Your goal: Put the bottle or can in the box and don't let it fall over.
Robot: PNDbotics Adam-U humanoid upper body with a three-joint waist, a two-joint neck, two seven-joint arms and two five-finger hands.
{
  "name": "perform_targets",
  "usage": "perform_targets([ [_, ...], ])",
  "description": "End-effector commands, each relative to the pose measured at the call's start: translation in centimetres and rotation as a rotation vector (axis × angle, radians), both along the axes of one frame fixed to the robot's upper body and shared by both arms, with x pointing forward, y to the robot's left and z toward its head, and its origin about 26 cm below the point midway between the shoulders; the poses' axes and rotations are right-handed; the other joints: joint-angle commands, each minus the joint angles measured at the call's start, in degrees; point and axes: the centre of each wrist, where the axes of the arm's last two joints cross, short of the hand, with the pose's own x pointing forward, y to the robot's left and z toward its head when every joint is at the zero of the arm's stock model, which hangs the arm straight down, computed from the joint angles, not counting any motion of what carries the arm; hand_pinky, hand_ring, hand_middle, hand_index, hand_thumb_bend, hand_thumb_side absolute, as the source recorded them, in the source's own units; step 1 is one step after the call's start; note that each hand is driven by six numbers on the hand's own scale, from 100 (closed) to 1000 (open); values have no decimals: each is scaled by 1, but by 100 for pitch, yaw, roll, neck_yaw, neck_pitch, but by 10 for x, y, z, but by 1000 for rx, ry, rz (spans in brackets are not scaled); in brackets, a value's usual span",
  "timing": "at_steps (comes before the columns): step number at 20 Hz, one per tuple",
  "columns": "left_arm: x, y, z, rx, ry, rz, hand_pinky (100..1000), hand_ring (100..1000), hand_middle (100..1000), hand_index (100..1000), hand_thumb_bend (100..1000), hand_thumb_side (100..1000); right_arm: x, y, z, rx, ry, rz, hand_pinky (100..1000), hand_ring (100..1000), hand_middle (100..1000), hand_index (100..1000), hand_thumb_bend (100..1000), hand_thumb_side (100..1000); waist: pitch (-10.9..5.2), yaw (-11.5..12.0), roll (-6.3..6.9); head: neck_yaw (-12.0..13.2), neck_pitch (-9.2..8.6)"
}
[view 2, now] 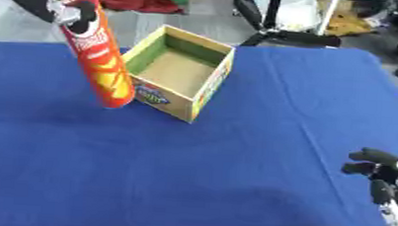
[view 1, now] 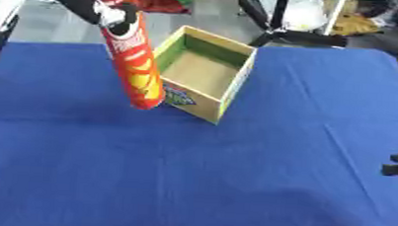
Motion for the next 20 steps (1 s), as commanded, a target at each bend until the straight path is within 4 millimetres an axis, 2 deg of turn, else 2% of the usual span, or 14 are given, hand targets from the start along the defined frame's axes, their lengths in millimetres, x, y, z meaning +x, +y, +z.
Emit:
perform_targets([
  [1, -4, -11, 18, -35, -152, 0, 100, 234, 276, 714, 100, 231, 3, -2, 7, -12, -19, 16, 826, 695, 749, 851, 100, 483, -93, -37, -17, 49, -48],
  [5, 7, -23, 3, -101, -236, 53, 100, 233, 261, 711, 100, 205, 6, 4, 8, -4, -22, 43, 826, 695, 749, 852, 100, 485, -53, -159, -42, 111, -91],
  [10, 22, -25, -16, -167, -306, 135, 100, 239, 260, 717, 100, 187, 14, 16, 13, 14, -36, 103, 826, 695, 749, 851, 100, 489, 43, -382, -57, 200, -213],
  [12, 28, -25, -27, -169, -318, 165, 134, 267, 289, 735, 100, 208, 18, 22, 15, 19, -41, 130, 826, 694, 749, 852, 100, 491, 82, -454, -52, 217, -244],
  [14, 33, -25, -40, -163, -321, 188, 277, 392, 405, 806, 100, 190, 21, 26, 17, 23, -45, 154, 826, 694, 749, 851, 100, 492, 109, -516, -48, 221, -254],
  [15, 36, -26, -46, -158, -323, 195, 413, 516, 514, 862, 100, 184, 21, 27, 18, 25, -46, 161, 826, 694, 749, 851, 100, 492, 116, -534, -46, 222, -256],
  [16, 37, -27, -52, -140, -325, 194, 640, 704, 683, 937, 100, 195, 22, 28, 18, 26, -47, 165, 826, 694, 749, 851, 100, 493, 123, -549, -41, 220, -258],
  [17, 38, -28, -56, -122, -329, 188, 810, 849, 808, 978, 145, 195, 22, 28, 19, 27, -47, 167, 826, 694, 749, 851, 100, 493, 128, -557, -37, 217, -255],
  [18, 38, -28, -58, -110, -335, 178, 904, 932, 890, 1000, 193, 194, 22, 28, 19, 28, -48, 166, 826, 694, 749, 851, 100, 493, 130, -560, -33, 214, -247],
  [19, 38, -28, -59, -100, -340, 170, 940, 970, 929, 1000, 212, 223, 22, 27, 19, 28, -48, 165, 826, 694, 749, 851, 100, 493, 131, -560, -30, 209, -241],
  [20, 38, -28, -59, -94, -344, 163, 964, 998, 964, 1000, 212, 322, 22, 27, 19, 28, -47, 164, 826, 694, 749, 851, 100, 493, 130, -558, -29, 201, -237],
])
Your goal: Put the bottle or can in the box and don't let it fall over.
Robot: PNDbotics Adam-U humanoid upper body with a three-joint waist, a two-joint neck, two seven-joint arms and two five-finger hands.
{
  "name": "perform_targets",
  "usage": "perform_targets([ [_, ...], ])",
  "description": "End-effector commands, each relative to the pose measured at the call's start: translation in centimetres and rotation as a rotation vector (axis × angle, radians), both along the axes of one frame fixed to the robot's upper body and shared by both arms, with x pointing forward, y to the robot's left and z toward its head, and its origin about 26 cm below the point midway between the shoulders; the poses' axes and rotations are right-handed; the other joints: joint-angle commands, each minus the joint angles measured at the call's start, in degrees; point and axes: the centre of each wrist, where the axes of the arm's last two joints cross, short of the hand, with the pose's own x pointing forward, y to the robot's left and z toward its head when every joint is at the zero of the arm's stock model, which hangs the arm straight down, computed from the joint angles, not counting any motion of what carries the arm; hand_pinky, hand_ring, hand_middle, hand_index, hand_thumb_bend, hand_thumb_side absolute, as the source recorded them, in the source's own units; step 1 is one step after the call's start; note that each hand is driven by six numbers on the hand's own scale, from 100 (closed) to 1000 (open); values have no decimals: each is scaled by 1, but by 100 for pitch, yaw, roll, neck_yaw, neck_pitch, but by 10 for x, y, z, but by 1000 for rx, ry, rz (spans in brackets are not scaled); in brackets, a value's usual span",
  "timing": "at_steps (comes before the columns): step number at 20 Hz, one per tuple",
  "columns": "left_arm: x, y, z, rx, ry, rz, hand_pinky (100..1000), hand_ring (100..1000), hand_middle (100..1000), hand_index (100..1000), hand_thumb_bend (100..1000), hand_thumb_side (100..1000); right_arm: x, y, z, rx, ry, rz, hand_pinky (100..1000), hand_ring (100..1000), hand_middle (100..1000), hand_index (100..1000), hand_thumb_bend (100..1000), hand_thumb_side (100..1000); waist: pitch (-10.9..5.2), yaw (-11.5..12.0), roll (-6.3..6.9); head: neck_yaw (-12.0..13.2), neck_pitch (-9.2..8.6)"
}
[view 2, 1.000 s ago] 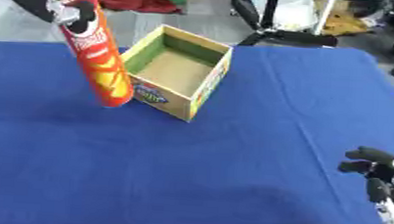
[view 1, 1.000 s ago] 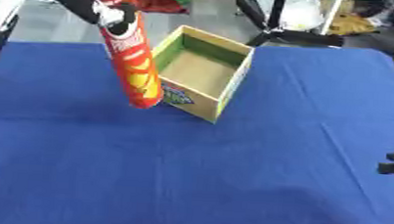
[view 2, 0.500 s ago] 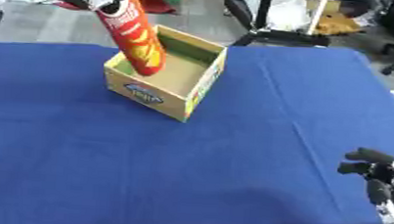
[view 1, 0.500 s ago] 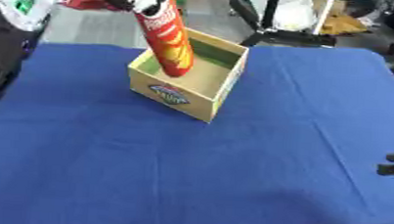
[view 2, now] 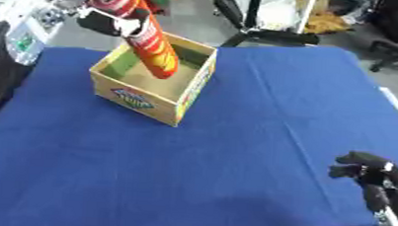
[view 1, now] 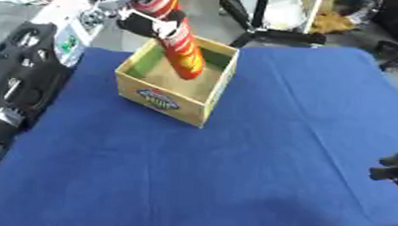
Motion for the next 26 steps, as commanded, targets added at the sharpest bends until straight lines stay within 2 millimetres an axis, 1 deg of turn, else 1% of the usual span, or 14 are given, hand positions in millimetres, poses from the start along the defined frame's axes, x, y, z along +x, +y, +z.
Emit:
perform_targets([
  [1, -1, 1, 13, 18, -53, -17, 973, 1000, 981, 1000, 222, 371, 2, -1, 7, -2, -23, 7, 826, 694, 749, 851, 100, 493, -57, -8, -5, -7, -35],
  [2, -1, 2, 14, 5, -60, -23, 975, 1000, 999, 1000, 203, 429, 2, -2, 7, -2, -23, 6, 826, 694, 749, 851, 100, 491, -60, -3, -7, -15, -36],
  [3, -2, 3, 16, -10, -65, -29, 975, 1000, 1000, 1000, 216, 446, 2, -2, 7, -2, -22, 6, 826, 694, 749, 851, 100, 492, -62, 3, -8, -21, -36],
  [4, -2, 4, 17, -26, -67, -35, 978, 1000, 1000, 1000, 201, 485, 2, -2, 7, -3, -22, 6, 826, 694, 749, 851, 100, 492, -65, 12, -11, -25, -34],
  [5, -2, 6, 18, -40, -66, -41, 978, 1000, 1000, 1000, 195, 495, 2, -2, 7, -3, -21, 4, 826, 694, 749, 851, 100, 492, -68, 20, -12, -28, -33],
  [7, -3, 8, 19, -57, -54, -45, 978, 1000, 1000, 1000, 134, 545, 1, -3, 6, -4, -20, 2, 826, 694, 749, 851, 100, 490, -72, 38, -15, -34, -33],
  [9, -3, 11, 20, -71, -40, -43, 977, 1000, 1000, 1000, 117, 546, 1, -3, 6, -5, -19, 1, 826, 694, 749, 851, 100, 492, -76, 54, -22, -39, -36],
  [10, -4, 14, 22, -78, -35, -40, 974, 1000, 1000, 1000, 101, 529, 1, -3, 6, -5, -18, 0, 826, 694, 749, 851, 100, 491, -78, 62, -26, -44, -38],
  [14, -9, 27, 32, -140, -44, -19, 951, 999, 1000, 1000, 100, 439, 0, -5, 4, -6, -15, -10, 826, 693, 748, 850, 100, 491, -81, 110, -28, -67, -49],
  [17, -16, 41, 44, -208, -59, -11, 935, 983, 982, 1000, 100, 421, -1, -7, 3, -9, -12, -20, 826, 693, 748, 850, 100, 492, -94, 169, -20, -103, -45],
  [19, -25, 50, 53, -270, -60, -38, 910, 958, 948, 1000, 100, 435, -2, -8, 3, -12, -9, -29, 825, 692, 748, 850, 100, 492, -103, 224, -12, -140, -41],
  [22, -48, 62, 65, -365, -30, -112, 871, 911, 897, 1000, 100, 466, -3, -11, 2, -18, -5, -41, 825, 692, 747, 850, 100, 492, -121, 307, 11, -173, -27],
  [24, -68, 70, 68, -430, 15, -178, 844, 881, 862, 997, 100, 427, -4, -13, 1, -22, -3, -49, 825, 692, 747, 850, 100, 492, -126, 361, 21, -192, -26],
  [26, -93, 76, 66, -516, 72, -250, 824, 864, 845, 993, 100, 447, -4, -14, 1, -23, -2, -57, 825, 691, 747, 850, 100, 493, -125, 409, 27, -197, -16],
])
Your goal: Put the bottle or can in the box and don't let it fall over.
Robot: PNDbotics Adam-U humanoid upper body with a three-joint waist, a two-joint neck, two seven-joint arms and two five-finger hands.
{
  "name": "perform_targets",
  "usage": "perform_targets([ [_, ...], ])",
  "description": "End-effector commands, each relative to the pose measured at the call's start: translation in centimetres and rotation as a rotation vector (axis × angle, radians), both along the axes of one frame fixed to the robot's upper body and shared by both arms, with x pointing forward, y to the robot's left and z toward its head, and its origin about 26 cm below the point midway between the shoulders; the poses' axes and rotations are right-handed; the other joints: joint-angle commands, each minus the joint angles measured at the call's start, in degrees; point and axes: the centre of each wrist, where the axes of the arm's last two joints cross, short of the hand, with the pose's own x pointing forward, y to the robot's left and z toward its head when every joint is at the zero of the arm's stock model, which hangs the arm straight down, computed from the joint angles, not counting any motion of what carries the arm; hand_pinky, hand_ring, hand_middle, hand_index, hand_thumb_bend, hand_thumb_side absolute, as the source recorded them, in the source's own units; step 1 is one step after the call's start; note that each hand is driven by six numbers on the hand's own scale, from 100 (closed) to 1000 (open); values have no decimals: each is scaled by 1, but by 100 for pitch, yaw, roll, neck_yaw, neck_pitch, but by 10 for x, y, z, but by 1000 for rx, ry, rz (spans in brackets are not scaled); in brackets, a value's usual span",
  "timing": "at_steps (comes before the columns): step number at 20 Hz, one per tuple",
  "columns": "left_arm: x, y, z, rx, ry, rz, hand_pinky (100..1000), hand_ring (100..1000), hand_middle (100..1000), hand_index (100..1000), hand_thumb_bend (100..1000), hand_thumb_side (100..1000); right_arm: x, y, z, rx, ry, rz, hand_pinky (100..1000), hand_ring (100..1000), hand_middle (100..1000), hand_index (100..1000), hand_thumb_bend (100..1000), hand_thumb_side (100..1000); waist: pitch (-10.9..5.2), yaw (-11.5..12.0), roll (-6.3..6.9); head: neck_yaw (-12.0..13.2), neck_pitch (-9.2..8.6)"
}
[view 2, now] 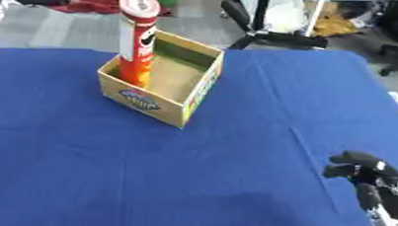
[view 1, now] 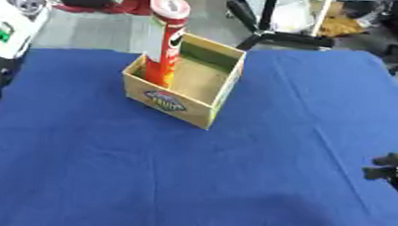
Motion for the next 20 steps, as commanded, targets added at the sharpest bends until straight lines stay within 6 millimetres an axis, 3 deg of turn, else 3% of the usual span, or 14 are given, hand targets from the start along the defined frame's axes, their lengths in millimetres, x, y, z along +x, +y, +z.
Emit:
perform_targets([
  [1, -44, 8, 24, -113, -1, -126, 814, 855, 836, 991, 100, 460, 0, -7, 6, -23, -16, -20, 825, 691, 747, 850, 100, 494, -85, 56, 7, -23, 0],
  [4, -84, 6, -1, -250, 87, -228, 786, 834, 809, 986, 100, 500, -1, -9, 5, -22, -14, -32, 825, 690, 747, 850, 100, 496, -70, 181, 2, -23, 40],
  [7, -107, 4, -34, -359, 196, -269, 760, 820, 795, 985, 100, 528, -3, -10, 4, -20, -9, -45, 824, 689, 746, 850, 100, 499, -51, 307, -9, 2, 86],
  [12, -122, 8, -103, -497, 369, -215, 729, 798, 778, 981, 100, 608, -6, -11, 0, -16, 3, -57, 824, 688, 746, 850, 100, 500, -81, 499, -56, 46, 240],
  [15, -128, 2, -142, -558, 511, -142, 710, 783, 766, 979, 100, 733, -7, -11, -1, -11, 6, -65, 824, 688, 745, 850, 100, 500, -98, 559, -88, 91, 343],
  [20, -125, -12, -181, -622, 638, -91, 706, 782, 767, 978, 100, 790, -8, -11, -4, -1, 11, -78, 822, 685, 743, 849, 100, 501, -117, 618, -141, 80, 408],
])
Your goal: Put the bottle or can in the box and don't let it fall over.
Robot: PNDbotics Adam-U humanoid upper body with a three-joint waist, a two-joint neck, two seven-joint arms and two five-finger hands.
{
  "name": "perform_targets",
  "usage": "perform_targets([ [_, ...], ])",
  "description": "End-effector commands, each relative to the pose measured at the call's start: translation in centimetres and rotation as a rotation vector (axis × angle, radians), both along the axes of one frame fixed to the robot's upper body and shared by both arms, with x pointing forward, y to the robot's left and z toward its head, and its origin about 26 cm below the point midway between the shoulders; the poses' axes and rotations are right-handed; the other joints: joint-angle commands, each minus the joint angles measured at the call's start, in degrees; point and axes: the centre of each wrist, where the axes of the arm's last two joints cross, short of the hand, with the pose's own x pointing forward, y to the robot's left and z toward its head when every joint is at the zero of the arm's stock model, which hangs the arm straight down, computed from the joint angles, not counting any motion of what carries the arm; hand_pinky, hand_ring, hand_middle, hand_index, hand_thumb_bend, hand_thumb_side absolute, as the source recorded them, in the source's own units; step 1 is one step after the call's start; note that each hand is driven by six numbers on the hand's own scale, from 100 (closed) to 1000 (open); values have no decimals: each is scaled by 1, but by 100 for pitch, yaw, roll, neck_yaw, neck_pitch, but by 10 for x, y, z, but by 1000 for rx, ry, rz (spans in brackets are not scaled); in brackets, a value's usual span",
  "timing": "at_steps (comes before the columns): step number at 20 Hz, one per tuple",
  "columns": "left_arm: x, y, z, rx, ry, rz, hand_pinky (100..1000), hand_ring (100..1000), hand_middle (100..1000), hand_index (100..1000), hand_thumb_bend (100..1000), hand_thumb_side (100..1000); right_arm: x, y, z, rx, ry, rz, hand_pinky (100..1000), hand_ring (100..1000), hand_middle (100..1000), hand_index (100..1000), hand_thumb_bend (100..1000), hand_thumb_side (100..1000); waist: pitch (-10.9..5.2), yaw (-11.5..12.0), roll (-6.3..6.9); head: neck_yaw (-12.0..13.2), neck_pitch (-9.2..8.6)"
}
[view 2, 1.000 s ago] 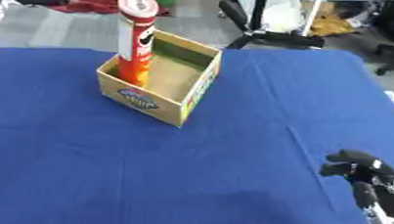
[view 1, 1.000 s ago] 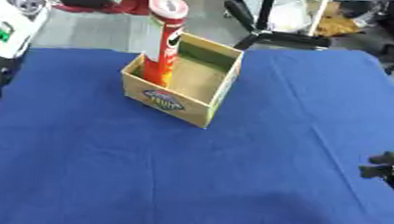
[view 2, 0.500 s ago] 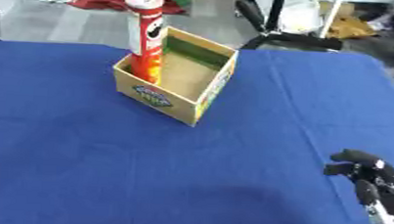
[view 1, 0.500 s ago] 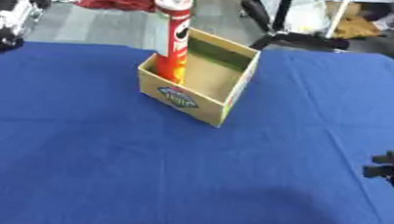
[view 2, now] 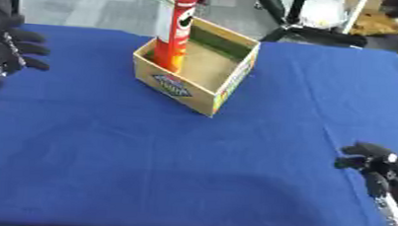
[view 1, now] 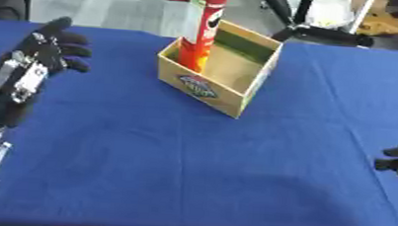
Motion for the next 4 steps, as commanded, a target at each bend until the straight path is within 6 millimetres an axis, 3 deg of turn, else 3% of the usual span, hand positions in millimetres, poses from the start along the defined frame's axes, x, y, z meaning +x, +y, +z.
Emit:
perform_targets([
  [1, 4, -8, -8, -7, 27, 3, 706, 782, 768, 978, 100, 791, -1, -3, 4, -6, -12, -14, 822, 685, 743, 849, 100, 501, -61, 11, 1, 5, 54],
  [4, 8, -13, -12, -20, 32, -10, 705, 782, 769, 978, 100, 792, -1, -2, 3, -6, -10, -14, 821, 684, 743, 849, 100, 502, -59, 17, -12, -6, 58],
])
